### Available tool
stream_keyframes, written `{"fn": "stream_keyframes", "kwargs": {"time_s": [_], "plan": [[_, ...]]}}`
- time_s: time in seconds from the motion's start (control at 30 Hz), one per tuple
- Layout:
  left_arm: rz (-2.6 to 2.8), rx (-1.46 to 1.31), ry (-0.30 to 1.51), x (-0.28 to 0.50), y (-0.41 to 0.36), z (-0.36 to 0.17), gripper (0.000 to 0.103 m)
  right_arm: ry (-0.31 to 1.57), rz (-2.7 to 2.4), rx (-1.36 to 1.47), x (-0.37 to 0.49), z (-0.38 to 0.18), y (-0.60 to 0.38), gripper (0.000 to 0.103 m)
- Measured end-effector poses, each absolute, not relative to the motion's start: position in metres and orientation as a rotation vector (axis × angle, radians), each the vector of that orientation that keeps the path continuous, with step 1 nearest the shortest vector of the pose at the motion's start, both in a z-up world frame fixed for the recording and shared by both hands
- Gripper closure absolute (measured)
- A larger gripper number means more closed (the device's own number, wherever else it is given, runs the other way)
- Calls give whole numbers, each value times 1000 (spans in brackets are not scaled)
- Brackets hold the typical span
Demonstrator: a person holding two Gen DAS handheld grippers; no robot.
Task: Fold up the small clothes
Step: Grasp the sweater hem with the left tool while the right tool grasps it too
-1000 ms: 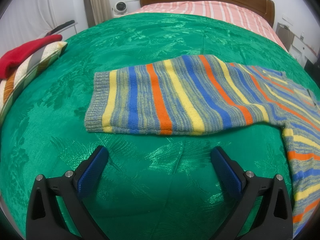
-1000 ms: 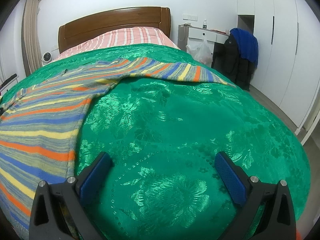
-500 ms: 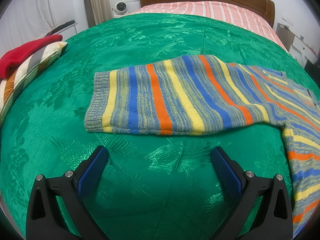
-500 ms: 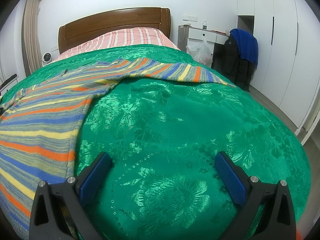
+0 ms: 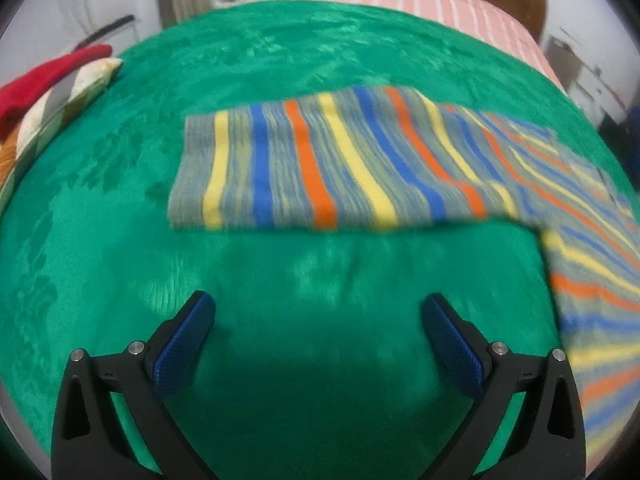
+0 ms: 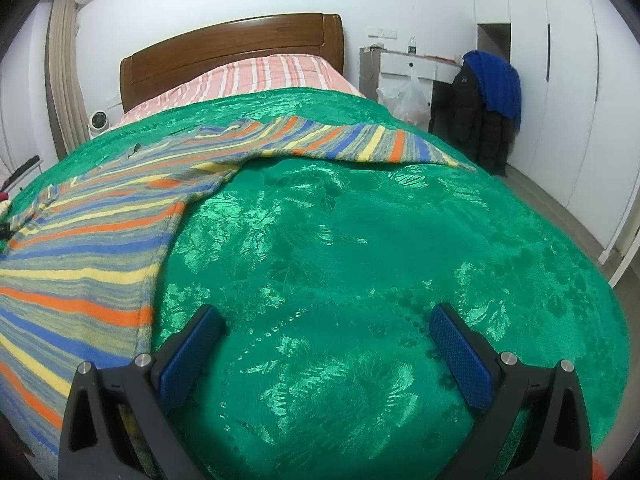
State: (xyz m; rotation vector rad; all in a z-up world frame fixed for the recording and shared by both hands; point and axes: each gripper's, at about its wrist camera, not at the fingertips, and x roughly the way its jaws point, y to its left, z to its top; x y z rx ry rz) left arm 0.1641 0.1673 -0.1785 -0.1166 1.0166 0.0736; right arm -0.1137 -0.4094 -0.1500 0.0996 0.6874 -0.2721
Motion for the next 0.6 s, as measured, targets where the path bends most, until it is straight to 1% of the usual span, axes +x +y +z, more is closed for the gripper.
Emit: {"fn": "stream_keyframes", "kwargs": {"time_s": [0.07,0.17,0.23,0.3,0.33,0.37,0.4,0.43,0.47,0.53,0.57,0.6], "plan": [[11,-139,1034,139,166,-168,2,737,-209,138,-112,-140,-418,0],[-224,-184,1006,78,156,-142,2,784,-77,213,-114,-112,-431,1],[-351,-132,1008,36,137,-133,2,855,54,206,-115,-94,-427,1],[-394,-55,1036,8,119,-136,2,955,223,185,-118,-86,-411,1],[-402,-24,1057,-3,111,-141,2,1005,295,175,-121,-87,-401,5],[-411,-8,1092,-13,103,-150,7,1057,355,163,-125,-91,-389,12],[-422,-8,1125,-18,98,-158,20,1098,386,158,-127,-96,-382,16],[-442,-10,1162,-21,93,-168,28,1136,406,165,-129,-104,-376,26],[-452,-5,1185,-23,88,-175,39,1174,419,183,-131,-114,-371,33],[-439,19,1189,-26,82,-183,39,1202,406,183,-131,-128,-365,37],[-435,36,1184,-27,78,-183,41,1203,383,174,-129,-134,-362,45],[-444,58,1184,-29,74,-182,54,1210,369,180,-127,-139,-360,51]]}}
